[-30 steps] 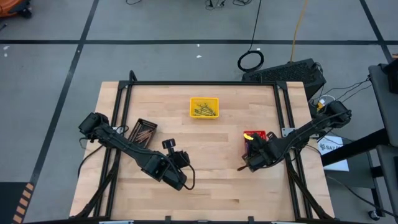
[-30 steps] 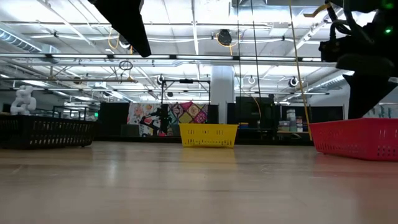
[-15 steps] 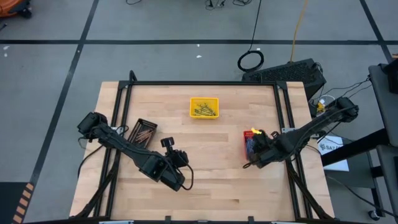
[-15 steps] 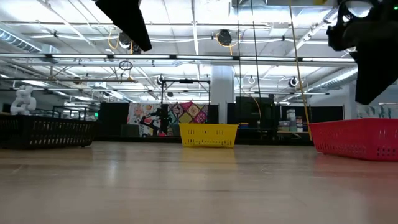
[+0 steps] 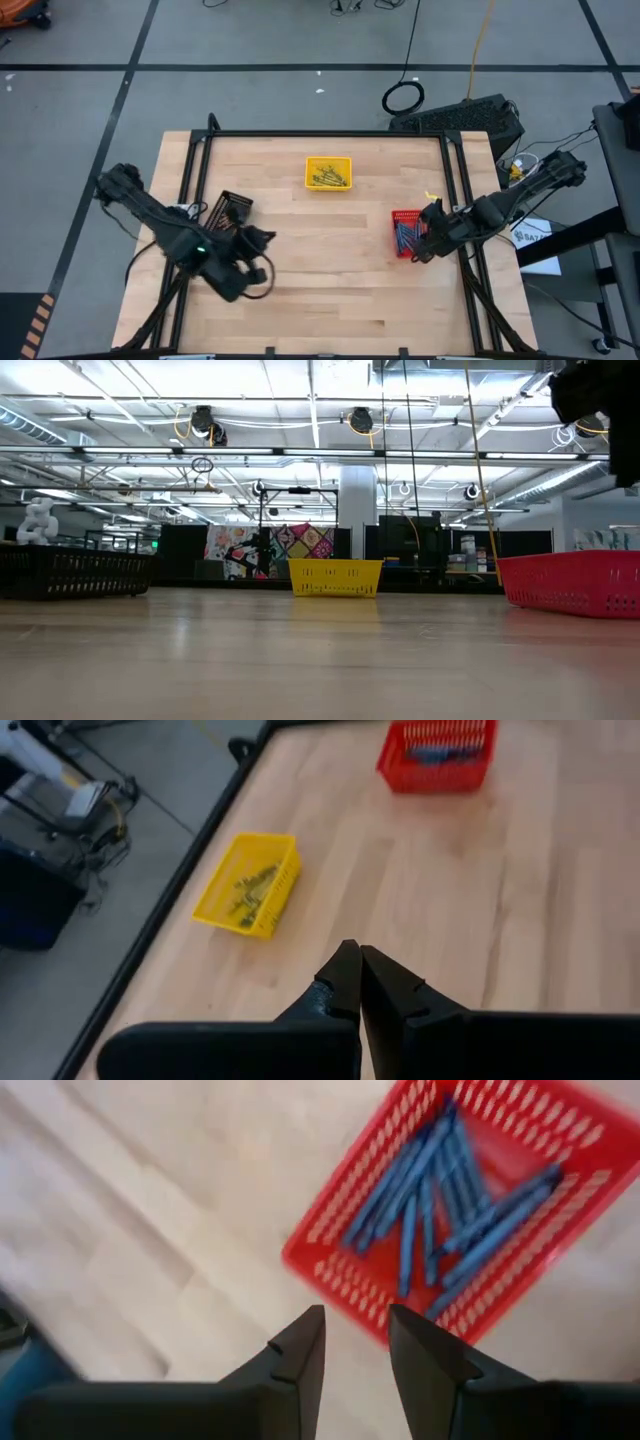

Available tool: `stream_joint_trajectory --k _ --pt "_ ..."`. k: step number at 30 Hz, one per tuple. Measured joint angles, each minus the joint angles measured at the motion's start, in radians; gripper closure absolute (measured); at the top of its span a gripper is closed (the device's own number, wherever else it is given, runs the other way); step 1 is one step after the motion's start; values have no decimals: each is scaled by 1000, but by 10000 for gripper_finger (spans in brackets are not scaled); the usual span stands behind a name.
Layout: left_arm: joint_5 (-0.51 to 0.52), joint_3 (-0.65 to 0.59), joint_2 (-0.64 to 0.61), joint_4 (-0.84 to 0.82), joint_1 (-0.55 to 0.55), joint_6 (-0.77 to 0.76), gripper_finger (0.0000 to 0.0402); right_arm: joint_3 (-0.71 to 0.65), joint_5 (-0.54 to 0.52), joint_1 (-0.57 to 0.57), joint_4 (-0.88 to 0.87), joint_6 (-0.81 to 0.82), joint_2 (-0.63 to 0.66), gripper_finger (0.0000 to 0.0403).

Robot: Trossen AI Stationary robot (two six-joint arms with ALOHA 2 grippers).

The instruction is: Sort crayons

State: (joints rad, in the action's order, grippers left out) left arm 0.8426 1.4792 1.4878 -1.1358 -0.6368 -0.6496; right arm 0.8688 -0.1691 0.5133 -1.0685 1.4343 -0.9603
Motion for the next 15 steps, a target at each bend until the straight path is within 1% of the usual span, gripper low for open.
stream_joint_trajectory --k 4,5,7,10,15 --pt "32 1 -96 -32 -42 1 394 0 90 0 -1 -17 23 305" --pt "39 1 -118 -55 -52 2 394 0 95 0 -1 -21 26 305" --pt "49 1 -163 -104 -69 2 394 0 86 0 -1 -40 31 305" --pt "44 1 -230 -159 -87 2 394 0 46 0 0 -106 37 305" --pt "-55 1 -347 -180 -98 7 394 0 -11 0 10 -169 65 305"
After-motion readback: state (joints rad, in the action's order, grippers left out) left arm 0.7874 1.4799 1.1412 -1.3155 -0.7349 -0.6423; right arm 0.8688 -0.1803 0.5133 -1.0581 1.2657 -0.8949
